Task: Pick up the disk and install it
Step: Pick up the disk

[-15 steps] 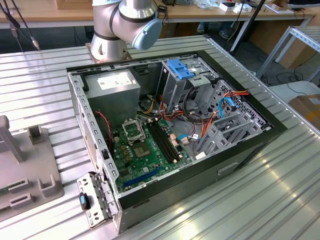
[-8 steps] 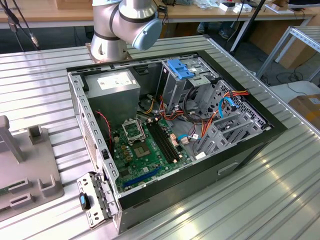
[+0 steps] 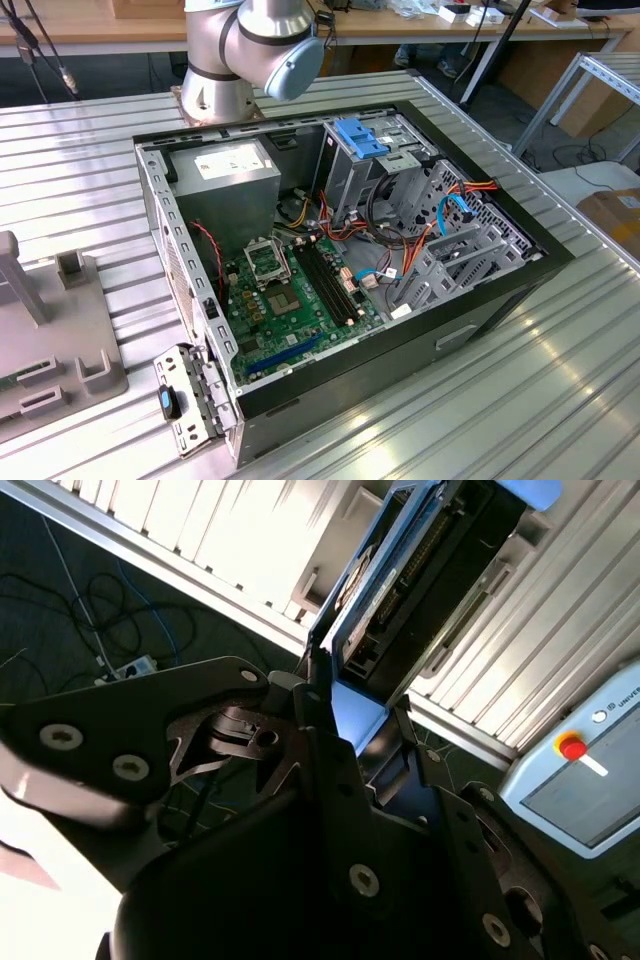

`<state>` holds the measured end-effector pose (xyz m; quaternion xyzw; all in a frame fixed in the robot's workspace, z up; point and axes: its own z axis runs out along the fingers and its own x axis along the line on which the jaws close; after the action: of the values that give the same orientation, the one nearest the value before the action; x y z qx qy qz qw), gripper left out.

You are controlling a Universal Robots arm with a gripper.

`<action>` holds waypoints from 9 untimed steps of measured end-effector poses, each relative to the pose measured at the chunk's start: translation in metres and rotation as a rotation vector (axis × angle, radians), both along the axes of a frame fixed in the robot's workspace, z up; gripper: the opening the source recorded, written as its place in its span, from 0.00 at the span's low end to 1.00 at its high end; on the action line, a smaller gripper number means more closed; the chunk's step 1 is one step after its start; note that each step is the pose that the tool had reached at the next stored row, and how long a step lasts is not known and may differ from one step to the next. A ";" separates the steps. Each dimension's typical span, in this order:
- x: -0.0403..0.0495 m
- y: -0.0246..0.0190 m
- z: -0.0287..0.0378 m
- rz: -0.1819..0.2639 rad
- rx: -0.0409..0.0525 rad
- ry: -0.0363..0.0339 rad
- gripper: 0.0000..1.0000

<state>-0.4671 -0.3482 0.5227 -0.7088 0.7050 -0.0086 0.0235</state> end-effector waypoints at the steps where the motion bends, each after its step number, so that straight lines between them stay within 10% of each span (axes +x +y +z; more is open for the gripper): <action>1: 0.0020 0.0000 0.0000 0.000 0.0000 0.0000 0.37; 9: 0.0224 0.0000 0.0000 0.000 0.0000 0.0000 0.37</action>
<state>-0.4447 -0.3482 0.5227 -0.7088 0.7050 -0.0086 0.0235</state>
